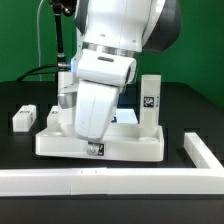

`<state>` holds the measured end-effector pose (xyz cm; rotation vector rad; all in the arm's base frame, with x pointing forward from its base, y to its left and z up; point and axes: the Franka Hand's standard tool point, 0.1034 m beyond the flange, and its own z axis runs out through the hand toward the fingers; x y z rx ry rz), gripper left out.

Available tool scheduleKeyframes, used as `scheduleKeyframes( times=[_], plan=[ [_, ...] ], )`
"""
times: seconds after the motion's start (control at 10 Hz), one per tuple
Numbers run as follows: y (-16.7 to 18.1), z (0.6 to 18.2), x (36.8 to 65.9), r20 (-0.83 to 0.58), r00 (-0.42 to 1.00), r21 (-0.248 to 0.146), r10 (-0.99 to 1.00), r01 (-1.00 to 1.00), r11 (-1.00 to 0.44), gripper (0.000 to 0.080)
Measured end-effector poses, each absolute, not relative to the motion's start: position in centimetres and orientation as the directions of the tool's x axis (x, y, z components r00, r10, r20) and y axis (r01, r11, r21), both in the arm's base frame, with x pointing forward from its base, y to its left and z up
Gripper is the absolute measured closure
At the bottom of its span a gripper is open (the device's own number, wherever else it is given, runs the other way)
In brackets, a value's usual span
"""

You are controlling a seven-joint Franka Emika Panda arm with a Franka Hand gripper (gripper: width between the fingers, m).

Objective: Assemble desk

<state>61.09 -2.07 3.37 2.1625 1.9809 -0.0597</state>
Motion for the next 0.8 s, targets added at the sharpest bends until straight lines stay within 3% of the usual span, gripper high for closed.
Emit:
scheduleKeyframes(
  times=[0.3,0.8],
  plan=[
    [1.1,4.2,65.1,-0.171,-0.009,0.147,0.985,0.989,0.035,0.074],
    [0.6,3.5,64.3,-0.189,-0.04,0.128,0.981,0.99,0.065,0.074]
  ],
)
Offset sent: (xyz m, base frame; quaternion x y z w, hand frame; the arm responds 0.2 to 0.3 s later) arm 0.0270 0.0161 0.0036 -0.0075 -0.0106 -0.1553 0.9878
